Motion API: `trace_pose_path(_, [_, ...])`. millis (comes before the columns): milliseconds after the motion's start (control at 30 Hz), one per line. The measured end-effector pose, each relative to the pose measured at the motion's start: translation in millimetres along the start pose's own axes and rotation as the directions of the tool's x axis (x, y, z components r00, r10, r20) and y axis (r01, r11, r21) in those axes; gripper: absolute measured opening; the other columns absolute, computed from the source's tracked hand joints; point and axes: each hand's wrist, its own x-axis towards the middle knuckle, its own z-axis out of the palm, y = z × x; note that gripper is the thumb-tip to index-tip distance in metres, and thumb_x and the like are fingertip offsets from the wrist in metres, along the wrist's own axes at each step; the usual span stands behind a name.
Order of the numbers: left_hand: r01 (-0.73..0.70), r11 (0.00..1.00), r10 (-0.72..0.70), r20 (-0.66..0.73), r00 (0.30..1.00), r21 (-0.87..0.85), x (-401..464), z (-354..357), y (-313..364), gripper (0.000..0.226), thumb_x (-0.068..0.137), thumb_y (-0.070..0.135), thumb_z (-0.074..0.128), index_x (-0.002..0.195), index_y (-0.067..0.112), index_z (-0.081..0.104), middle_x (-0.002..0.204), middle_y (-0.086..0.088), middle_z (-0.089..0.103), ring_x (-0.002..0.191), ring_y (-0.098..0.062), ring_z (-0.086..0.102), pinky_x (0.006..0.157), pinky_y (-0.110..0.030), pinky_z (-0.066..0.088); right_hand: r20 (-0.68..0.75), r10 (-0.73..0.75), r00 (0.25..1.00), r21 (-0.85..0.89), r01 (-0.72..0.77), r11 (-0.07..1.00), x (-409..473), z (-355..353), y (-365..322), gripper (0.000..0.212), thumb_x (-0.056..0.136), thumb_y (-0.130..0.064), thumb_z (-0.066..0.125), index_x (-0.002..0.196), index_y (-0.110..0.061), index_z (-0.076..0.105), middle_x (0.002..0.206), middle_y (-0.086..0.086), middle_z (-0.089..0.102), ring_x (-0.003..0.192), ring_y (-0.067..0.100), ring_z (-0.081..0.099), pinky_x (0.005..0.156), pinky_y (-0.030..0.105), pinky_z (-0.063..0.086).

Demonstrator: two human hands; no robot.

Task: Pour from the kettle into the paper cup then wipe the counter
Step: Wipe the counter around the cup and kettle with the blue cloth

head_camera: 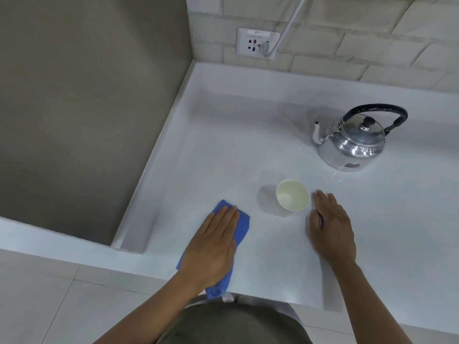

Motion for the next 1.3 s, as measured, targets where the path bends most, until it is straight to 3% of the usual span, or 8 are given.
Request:
trace_pose_path(233, [0.306,0.951,-0.306,-0.015,0.952,-0.044,99.1,3.9,-34.1,0.064,0.097,0.028,0.027,0.150,-0.007,0.034,0.157,-0.023,0.035,0.147,-0.039,0.032,0.119,-0.049,0.030,-0.012,0.022,1.000,0.009,-0.022,1.000,1.6,-0.7,-4.2,0.048,0.088,-0.021,0.033,0.134,-0.015,0.047,0.125,0.003,0.053,0.115,0.033,0.050,0.093,0.050,0.045])
trace_pose_path(367, [0.118,0.993,-0.119,-0.033,0.992,-0.019,89.9,11.8,1.2,0.065,0.097,0.027,0.032,0.153,-0.005,0.026,0.162,-0.019,0.024,0.150,-0.034,0.026,0.123,-0.044,0.016,-0.019,0.050,0.999,0.009,-0.050,0.999,1.1,3.1,-0.7,0.050,0.089,-0.022,0.032,0.136,-0.016,0.048,0.136,-0.002,0.054,0.131,0.026,0.043,0.102,0.047,0.042])
trace_pose_path(467, [0.005,1.000,-0.005,0.000,1.000,-0.028,44.7,4.5,-0.1,0.062,0.100,0.026,0.036,0.154,-0.001,0.026,0.163,-0.014,0.025,0.151,-0.028,0.024,0.121,-0.041,0.015,-0.026,0.048,0.998,0.019,-0.048,0.999,4.3,3.7,3.2,0.045,0.088,-0.023,0.033,0.127,-0.016,0.055,0.125,-0.001,0.060,0.122,0.028,0.050,0.095,0.045,0.047])
trace_pose_path(633, [0.303,0.953,-0.303,-0.059,0.951,0.000,62.0,3.8,-59.7,0.062,0.099,0.028,0.029,0.152,-0.003,0.031,0.160,-0.018,0.031,0.148,-0.033,0.030,0.121,-0.045,0.023,-0.129,0.110,0.985,0.085,-0.100,0.991,15.8,-0.4,-0.6,0.044,0.087,-0.021,0.042,0.126,-0.019,0.062,0.132,-0.008,0.060,0.123,0.020,0.049,0.098,0.030,0.043])
trace_pose_path(733, [0.391,0.918,-0.393,-0.017,0.920,-0.060,112.4,1.7,-63.2,0.067,0.099,0.031,0.018,0.153,-0.007,0.023,0.162,-0.023,0.024,0.151,-0.037,0.020,0.124,-0.047,0.018,-0.165,0.108,0.980,0.108,-0.091,0.990,27.3,-2.9,-6.7,0.045,0.086,-0.013,0.046,0.128,-0.015,0.062,0.134,-0.001,0.059,0.123,0.023,0.049,0.099,0.026,0.038])
trace_pose_path(1033, [-0.064,0.998,0.064,-0.004,0.998,-0.007,69.9,5.4,-14.9,0.060,0.099,0.025,0.036,0.152,-0.002,0.034,0.161,-0.015,0.031,0.149,-0.029,0.029,0.120,-0.043,0.022,-0.099,0.152,0.983,0.074,-0.146,0.987,26.6,2.2,-16.8,0.049,0.094,-0.013,0.047,0.143,-0.013,0.043,0.153,0.007,0.037,0.142,0.025,0.030,0.115,0.041,0.028])
trace_pose_path(1167, [0.114,0.993,-0.113,-0.026,0.993,0.027,96.9,4.5,-50.5,0.061,0.100,0.027,0.026,0.153,-0.002,0.031,0.160,-0.016,0.032,0.149,-0.031,0.030,0.119,-0.045,0.029,-0.069,0.140,0.988,0.005,-0.140,0.990,26.3,3.1,-18.5,0.050,0.094,-0.026,0.034,0.141,-0.014,0.045,0.152,0.006,0.039,0.143,0.027,0.028,0.115,0.042,0.028])
trace_pose_path(1300, [0.306,0.952,-0.305,-0.009,0.952,0.008,156.3,7.0,-63.9,0.064,0.100,0.029,0.022,0.153,-0.006,0.026,0.161,-0.021,0.027,0.151,-0.036,0.023,0.123,-0.046,0.022,0.000,0.130,0.992,-0.106,-0.129,0.986,27.2,4.6,-17.4,0.060,0.094,-0.033,0.017,0.150,-0.016,0.032,0.158,0.000,0.029,0.148,0.023,0.014,0.118,0.041,0.019])
